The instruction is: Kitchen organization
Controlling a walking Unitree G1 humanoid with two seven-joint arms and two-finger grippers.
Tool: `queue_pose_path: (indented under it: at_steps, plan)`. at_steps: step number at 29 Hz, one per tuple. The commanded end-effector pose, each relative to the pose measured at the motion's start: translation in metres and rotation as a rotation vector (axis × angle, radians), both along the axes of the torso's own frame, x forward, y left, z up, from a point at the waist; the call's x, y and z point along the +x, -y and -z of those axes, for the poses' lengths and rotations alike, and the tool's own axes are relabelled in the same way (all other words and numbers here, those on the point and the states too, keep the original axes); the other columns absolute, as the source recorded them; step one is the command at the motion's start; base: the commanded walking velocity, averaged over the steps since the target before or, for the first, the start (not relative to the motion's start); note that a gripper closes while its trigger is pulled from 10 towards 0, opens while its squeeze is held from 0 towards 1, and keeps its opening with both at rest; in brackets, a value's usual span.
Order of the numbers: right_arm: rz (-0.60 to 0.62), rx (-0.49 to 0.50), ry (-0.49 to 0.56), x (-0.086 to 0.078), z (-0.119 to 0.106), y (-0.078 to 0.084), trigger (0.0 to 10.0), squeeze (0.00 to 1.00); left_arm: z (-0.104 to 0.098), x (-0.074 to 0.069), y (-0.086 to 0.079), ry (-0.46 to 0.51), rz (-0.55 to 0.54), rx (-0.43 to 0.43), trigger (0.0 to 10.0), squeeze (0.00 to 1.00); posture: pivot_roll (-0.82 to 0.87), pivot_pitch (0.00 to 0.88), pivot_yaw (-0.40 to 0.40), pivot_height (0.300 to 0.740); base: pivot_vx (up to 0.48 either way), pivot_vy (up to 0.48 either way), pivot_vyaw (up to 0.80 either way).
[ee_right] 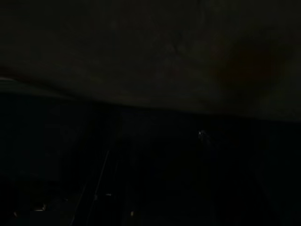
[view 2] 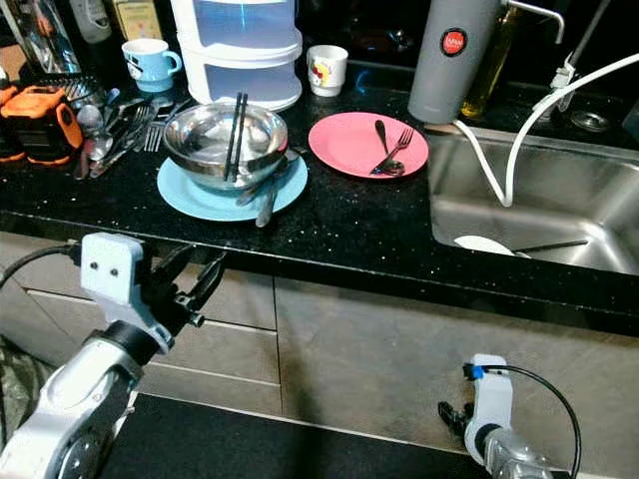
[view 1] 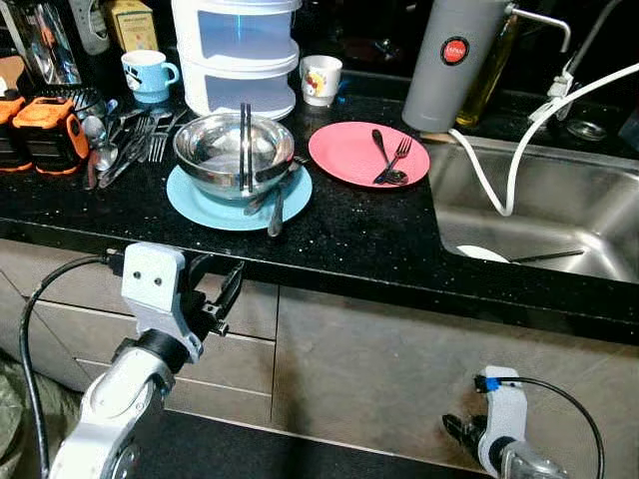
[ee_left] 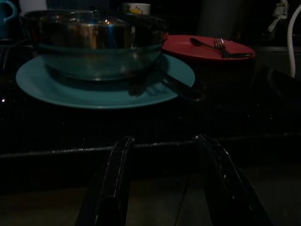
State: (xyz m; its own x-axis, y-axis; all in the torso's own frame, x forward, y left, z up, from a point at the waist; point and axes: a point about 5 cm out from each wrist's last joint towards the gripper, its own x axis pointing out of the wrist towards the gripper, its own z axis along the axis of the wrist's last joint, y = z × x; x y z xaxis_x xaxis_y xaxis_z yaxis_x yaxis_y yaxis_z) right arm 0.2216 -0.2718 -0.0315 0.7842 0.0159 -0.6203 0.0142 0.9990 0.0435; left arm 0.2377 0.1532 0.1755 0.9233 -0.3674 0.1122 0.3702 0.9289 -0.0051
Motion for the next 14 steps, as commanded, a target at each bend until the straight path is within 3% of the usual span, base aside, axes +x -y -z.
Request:
queue_pose_path:
  at_steps: [1,5,8,10,14]
  plan:
    - [0.013,-0.019,-0.023,-0.005,0.004,0.000,10.0,0.00,0.003,0.001,0.002,-0.017,0.016,0.006,10.0,0.00,0.09,0.035,-0.026,0.740,0.000,0.000,0.00]
    - [0.046,-0.040,-0.005,-0.004,0.002,0.003,10.0,0.00,0.003,0.001,0.002,-0.016,0.014,0.005,10.0,0.00,0.10,0.035,-0.029,0.740,0.000,0.000,0.00]
    - [0.066,-0.013,0.062,0.002,-0.004,0.004,10.0,0.00,0.003,0.000,0.001,-0.016,0.013,0.006,10.0,0.00,0.09,0.039,-0.027,0.740,0.000,0.000,0.00]
    - [0.139,0.043,0.178,0.009,-0.014,0.007,10.0,0.00,0.003,-0.001,0.000,-0.019,0.012,0.006,10.0,0.00,0.09,0.040,-0.025,0.740,0.000,0.000,0.00]
    - [0.144,-0.011,0.228,0.010,-0.018,0.005,10.0,0.00,0.003,0.001,0.000,-0.016,0.016,0.009,10.0,0.00,0.09,0.040,-0.024,0.740,0.000,0.000,0.00]
